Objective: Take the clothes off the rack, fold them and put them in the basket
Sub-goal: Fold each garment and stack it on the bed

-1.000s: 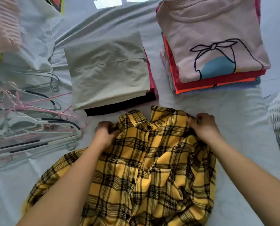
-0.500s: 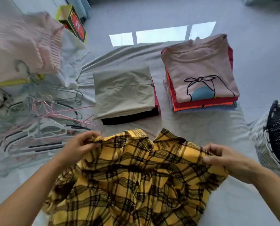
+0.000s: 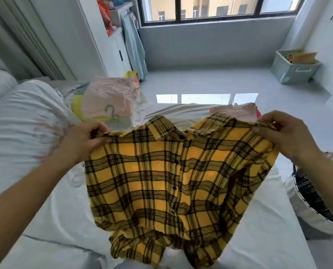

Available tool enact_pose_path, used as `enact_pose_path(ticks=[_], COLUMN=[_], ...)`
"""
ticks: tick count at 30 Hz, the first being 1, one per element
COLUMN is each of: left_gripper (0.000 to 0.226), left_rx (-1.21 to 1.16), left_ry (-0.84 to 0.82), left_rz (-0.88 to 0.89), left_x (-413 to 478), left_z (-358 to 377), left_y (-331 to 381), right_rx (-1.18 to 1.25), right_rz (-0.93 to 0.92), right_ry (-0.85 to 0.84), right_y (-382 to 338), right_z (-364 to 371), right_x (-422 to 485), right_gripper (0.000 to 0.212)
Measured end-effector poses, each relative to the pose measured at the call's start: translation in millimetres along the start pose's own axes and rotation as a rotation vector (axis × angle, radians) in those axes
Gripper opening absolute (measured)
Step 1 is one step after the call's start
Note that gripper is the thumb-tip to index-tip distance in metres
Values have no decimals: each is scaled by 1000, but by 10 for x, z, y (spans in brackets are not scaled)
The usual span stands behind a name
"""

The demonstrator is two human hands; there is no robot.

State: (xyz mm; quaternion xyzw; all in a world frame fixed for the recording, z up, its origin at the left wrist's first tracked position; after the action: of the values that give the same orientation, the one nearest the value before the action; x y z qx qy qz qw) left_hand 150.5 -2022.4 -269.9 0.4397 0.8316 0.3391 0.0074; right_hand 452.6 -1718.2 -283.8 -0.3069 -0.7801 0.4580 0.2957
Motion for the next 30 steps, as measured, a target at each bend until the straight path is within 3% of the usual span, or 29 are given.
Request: enact_pose_path(ticks=[2,4,5,7,8,11,14,16,20,22,25,26,28,30], left_gripper=[26,21,27,73,85,79,63,67,79,61,18,22,54,66], left_rx=[-81,-128,-108,-35,-66,-208,-428,-441,-177,-235,-514,-523,-375,-284], left_ry=[112,71,-41,-230,-248,-209,-178,-199,-316,-228,-51,-63,-161,-214], left_rz=[-56,-85,-130,-187,-197,-189,-122,-99,-146,-148,-181,-192,-211,-247], left_x=[-111,-280,-404,-681,-749,-732,-645,-671,-926,-960,-1067,-1145,-1372,-1563], left_z=[-384,-575,-569,-521,-551,-834,-1234,-1388,-1295,-1360,-1566,-1585,-1513,-1482], left_y=[138,145,107,8,-2,249,598,700,777,883,969,970,894,881], right_rx=[28,16,-31,-129,-152,-90,72,7,-282,-283,-160,-163,-179,-74], right_rz=[-90,-112,-71,45,80,68,-28,-97,49,-29,-159,-139,-21,72], right_ry=[93,124,74,-57,-92,-65,79,128,-151,-170,-133,-163,-298,-318], right_y=[-416,-642,-687,-619,-587,-767,-1186,-1417,-1355,-1503,-1802,-1748,-1425,-1215], right_z=[-169,-253,-224,-151,-153,-331,-653,-840,-802,-868,-983,-960,-812,-717], right_x=[-104,-223,-287,-443,-508,-580,-504,-496,-644,-653,-673,-689,-751,-751], right_gripper=[35,26,19,16,13,9,2,7,23,23,18,21,35,18])
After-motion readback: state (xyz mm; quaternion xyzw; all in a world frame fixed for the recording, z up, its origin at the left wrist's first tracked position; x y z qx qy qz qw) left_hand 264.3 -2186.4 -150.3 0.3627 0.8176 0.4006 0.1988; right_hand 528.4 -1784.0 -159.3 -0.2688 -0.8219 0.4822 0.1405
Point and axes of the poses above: each hand's wrist, its own x-axis towards the middle knuckle, its own z-axis out of the palm, y = z × x, the point moved 6 cm from there along x, towards the middle knuckle, and after that the axes turned 1 degree about x, right-handed, at the moved point
